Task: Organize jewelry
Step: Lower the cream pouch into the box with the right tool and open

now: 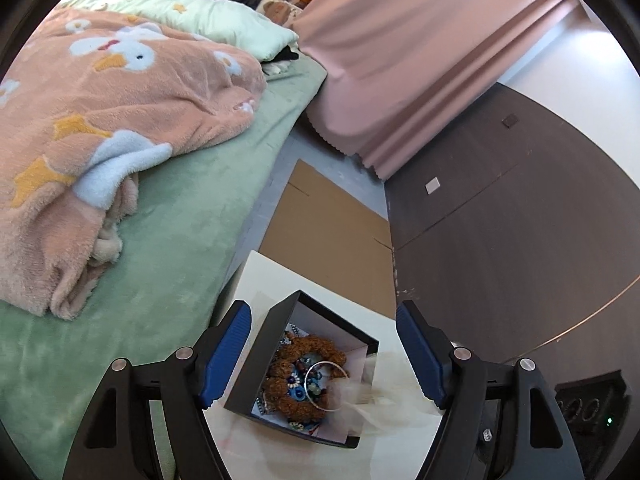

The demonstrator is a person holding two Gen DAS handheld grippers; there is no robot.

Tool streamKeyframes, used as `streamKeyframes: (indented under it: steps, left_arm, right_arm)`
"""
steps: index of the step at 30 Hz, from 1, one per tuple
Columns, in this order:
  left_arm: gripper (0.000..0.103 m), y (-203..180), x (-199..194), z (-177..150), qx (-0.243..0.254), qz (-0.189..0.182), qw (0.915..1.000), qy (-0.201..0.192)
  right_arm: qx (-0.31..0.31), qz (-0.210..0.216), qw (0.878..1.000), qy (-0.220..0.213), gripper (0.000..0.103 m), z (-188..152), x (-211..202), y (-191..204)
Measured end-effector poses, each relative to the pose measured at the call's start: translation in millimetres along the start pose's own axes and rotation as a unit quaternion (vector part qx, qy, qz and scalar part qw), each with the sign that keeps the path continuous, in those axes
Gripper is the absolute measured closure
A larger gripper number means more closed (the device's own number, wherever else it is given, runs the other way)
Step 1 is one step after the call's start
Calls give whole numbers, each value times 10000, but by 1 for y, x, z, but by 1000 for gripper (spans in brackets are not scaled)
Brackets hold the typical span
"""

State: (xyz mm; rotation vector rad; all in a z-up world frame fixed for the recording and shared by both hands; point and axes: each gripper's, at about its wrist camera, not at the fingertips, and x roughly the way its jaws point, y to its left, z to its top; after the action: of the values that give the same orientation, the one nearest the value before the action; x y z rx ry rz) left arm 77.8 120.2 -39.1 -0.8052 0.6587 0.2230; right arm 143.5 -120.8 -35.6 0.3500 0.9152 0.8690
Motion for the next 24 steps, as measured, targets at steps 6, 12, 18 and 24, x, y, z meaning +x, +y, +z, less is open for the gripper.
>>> streamKeyframes:
  steps: [6,12,18,24]
  left_arm:
    - [28,-8,2,-14,244,57,9996,123]
    - [27,-19,-5,-27,516,187,9985,52]
    - [26,-30,-8,-43,781,195,9967,68]
    - [15,-42,-17,-57,1055,143,9943,3]
  right_arm:
    - [236,-244,9994,-102,27,5,-17,-16]
    - [487,-459,9976,-197,27,7,-31,-33]
    - [474,-617,9964,-336,27,7,-58,-41]
    - [509,-809,9942,-488,21,6,-77,-48]
